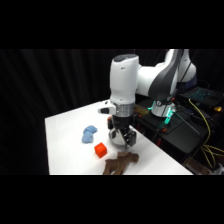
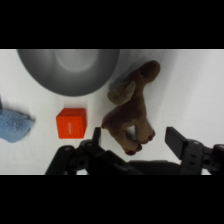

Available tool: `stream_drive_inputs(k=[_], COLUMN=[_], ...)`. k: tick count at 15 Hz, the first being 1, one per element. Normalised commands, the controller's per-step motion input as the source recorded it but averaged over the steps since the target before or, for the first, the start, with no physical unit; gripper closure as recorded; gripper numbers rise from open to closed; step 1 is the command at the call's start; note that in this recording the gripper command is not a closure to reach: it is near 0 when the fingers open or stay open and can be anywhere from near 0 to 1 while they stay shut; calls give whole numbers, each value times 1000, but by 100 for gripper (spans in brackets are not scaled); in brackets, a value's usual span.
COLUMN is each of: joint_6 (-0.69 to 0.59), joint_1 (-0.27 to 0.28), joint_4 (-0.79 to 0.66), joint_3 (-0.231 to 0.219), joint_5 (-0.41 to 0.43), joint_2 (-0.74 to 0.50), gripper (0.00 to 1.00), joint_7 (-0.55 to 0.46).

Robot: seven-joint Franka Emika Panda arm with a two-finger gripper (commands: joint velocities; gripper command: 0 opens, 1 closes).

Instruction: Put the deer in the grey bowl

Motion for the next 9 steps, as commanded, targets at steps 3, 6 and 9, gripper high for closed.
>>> stream_drive_inputs(k=[3,6,9], joint_6=[337,245,185], joint_1=[39,23,-7], joint_4=[39,87,129], joint_3=[54,63,72], joint_5=[169,192,208], joint_2=[260,244,267], gripper=[0,0,0], joint_7=[-62,-83,-117])
